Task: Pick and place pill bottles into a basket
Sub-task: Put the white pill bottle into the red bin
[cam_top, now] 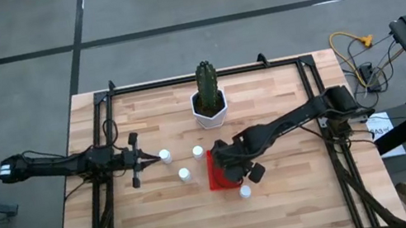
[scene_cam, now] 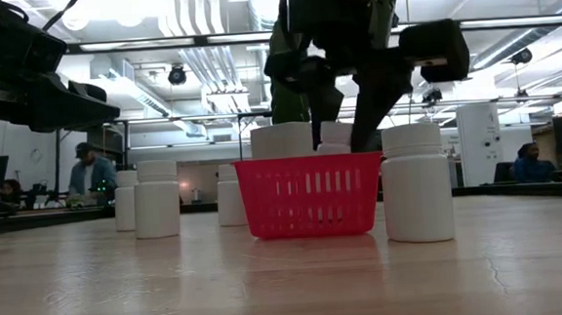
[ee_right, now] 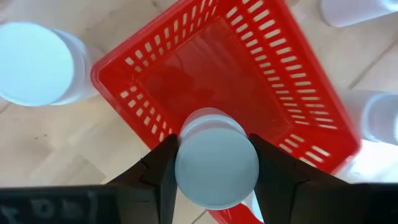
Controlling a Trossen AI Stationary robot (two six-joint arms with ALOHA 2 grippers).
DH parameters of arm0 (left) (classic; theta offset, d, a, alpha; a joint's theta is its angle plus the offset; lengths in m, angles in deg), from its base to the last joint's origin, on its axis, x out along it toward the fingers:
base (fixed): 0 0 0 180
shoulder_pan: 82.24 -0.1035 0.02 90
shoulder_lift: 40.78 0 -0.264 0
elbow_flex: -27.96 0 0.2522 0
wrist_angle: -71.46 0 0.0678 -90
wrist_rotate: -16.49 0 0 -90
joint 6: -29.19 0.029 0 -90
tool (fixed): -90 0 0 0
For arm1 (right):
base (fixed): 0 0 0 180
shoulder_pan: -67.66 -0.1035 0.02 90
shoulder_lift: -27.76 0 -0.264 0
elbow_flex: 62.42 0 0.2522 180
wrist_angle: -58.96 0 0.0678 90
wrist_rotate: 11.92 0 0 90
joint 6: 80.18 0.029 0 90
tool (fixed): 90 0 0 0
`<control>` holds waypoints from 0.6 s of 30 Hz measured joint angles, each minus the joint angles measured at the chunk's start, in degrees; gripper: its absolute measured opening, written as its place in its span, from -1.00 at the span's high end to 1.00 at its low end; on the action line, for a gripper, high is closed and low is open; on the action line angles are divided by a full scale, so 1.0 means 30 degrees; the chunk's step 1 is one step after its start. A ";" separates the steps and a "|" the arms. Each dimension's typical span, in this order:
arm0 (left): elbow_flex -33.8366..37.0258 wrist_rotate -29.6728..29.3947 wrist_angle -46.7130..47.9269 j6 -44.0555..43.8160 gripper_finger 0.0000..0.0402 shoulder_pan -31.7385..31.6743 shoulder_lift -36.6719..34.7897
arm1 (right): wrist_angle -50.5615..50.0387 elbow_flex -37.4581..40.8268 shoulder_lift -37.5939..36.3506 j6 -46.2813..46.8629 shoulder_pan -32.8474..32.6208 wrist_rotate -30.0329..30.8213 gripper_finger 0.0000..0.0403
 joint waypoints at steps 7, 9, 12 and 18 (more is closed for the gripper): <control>0.0007 -0.0007 0.0000 0.0000 0.98 0.0000 0.0000 | -0.0142 0.0000 0.0425 0.0101 -0.0007 -0.0145 0.27; 0.0007 -0.0005 0.0000 0.0000 0.98 0.0000 0.0000 | -0.0134 0.0000 0.0425 0.0298 -0.0007 -0.0181 0.27; 0.0003 -0.0007 0.0000 0.0000 0.98 0.0000 0.0000 | -0.0146 0.0000 0.0411 0.0588 -0.0007 -0.0444 0.27; 0.0007 -0.0002 0.0000 0.0000 0.98 0.0000 0.0000 | -0.0153 0.0003 0.0403 0.0583 -0.0007 -0.1180 0.27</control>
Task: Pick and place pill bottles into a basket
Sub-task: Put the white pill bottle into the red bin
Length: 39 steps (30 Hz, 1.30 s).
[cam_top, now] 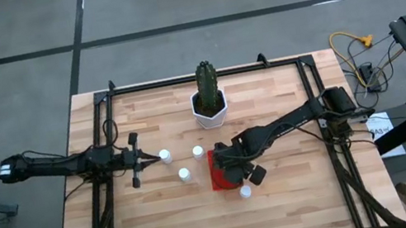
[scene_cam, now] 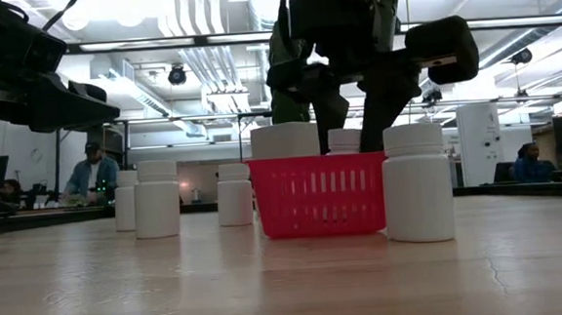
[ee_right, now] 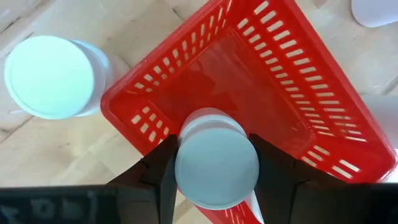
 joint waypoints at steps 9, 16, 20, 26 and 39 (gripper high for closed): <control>0.0000 -0.0003 0.0000 0.0000 0.98 0.0000 0.0000 | -0.0007 -0.0003 -0.0007 0.1374 0.0058 0.0015 0.20; 0.0000 -0.0005 0.0007 0.0000 0.98 0.0000 0.0000 | -0.0014 -0.0003 -0.0015 0.1501 0.0051 0.0022 0.14; 0.0000 0.0000 0.0007 -0.0004 0.98 0.0002 0.0000 | -0.0021 0.0002 -0.0015 0.1501 0.0058 0.0029 0.16; 0.0000 -0.0005 0.0007 0.0000 0.98 0.0000 0.0000 | -0.0014 -0.0003 -0.0020 0.2486 0.0066 0.0181 0.12; 0.0000 0.0002 0.0015 -0.0007 0.98 0.0000 0.0000 | 0.0000 0.0005 -0.0029 0.2228 0.0474 0.0233 0.12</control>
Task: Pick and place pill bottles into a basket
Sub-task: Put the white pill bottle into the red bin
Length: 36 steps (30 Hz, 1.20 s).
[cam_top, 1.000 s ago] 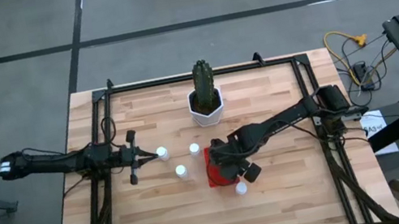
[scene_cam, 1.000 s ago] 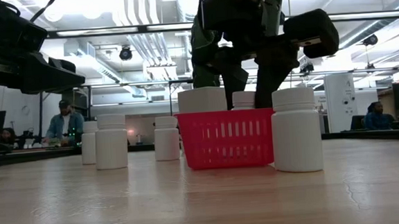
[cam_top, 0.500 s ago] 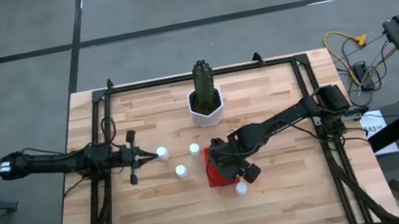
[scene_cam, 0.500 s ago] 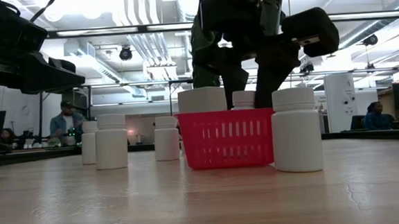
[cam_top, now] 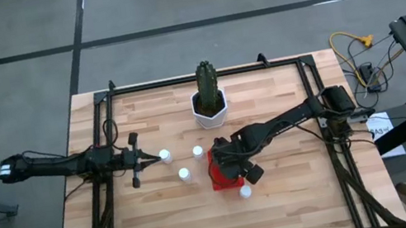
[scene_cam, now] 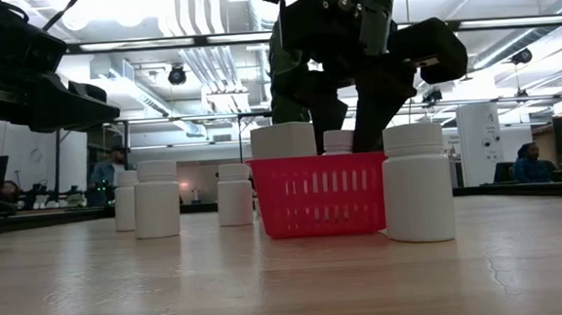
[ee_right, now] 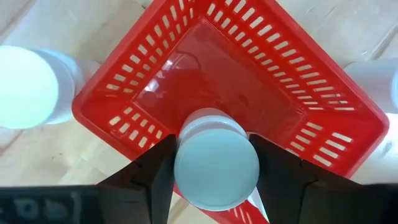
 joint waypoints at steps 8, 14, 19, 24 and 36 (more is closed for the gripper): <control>0.0000 0.0000 0.0007 0.0000 0.98 0.0000 0.0002 | 0.0059 0.0072 -0.0007 -0.1676 0.0021 0.0000 0.12; 0.0000 0.0000 0.0058 0.0000 0.98 0.0000 0.0007 | 0.0072 0.0131 -0.0007 -0.3257 0.0029 0.0000 0.12; 0.0000 -0.0002 0.0066 0.0000 0.98 0.0002 0.0007 | 0.0073 0.0203 -0.0007 -0.3464 0.0036 -0.0007 0.12; 0.0000 0.0000 0.0066 0.0000 0.98 0.0004 0.0007 | 0.0128 0.0203 -0.0007 -0.3474 0.0036 -0.0007 0.12; 0.0000 0.0000 0.0066 0.0000 0.98 0.0000 0.0007 | 0.0244 0.0210 -0.0007 -0.3166 0.0036 -0.0018 0.12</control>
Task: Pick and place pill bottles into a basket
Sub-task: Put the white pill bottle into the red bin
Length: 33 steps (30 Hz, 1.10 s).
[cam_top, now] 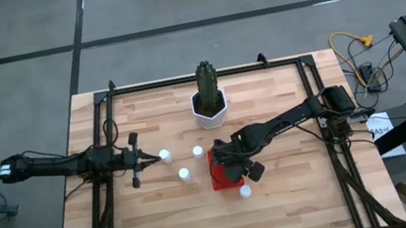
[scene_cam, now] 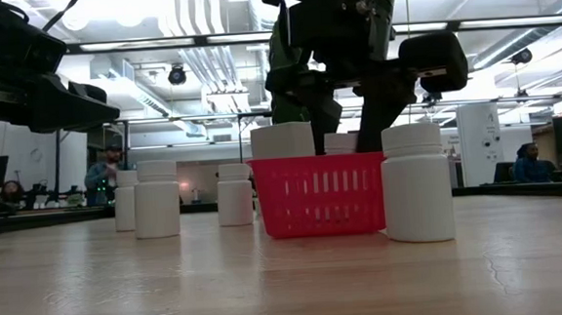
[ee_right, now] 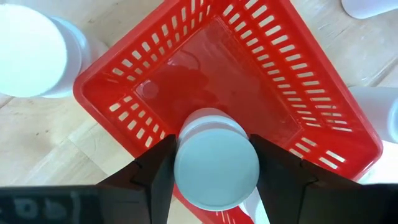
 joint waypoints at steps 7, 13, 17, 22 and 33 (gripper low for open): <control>0.0000 0.0000 -0.0002 0.0000 0.98 0.0002 0.0000 | 0.0062 0.0000 0.0000 0.0467 0.0000 -0.0026 0.12; 0.0000 -0.0002 -0.0007 0.0000 0.98 0.0002 0.0000 | 0.0075 0.0000 0.0000 0.0442 0.0000 -0.0026 0.12; 0.0000 0.0000 -0.0007 0.0000 0.98 0.0005 0.0000 | 0.0070 0.0000 0.0000 0.0435 0.0000 -0.0026 0.11; 0.0000 -0.0002 -0.0007 0.0000 0.98 0.0002 0.0000 | 0.0043 0.0000 0.0000 0.0886 0.0000 -0.0024 0.03; 0.0000 -0.0004 -0.0007 0.0000 0.98 0.0004 0.0000 | -0.0106 0.0007 0.0000 0.1069 0.0000 -0.0047 -0.07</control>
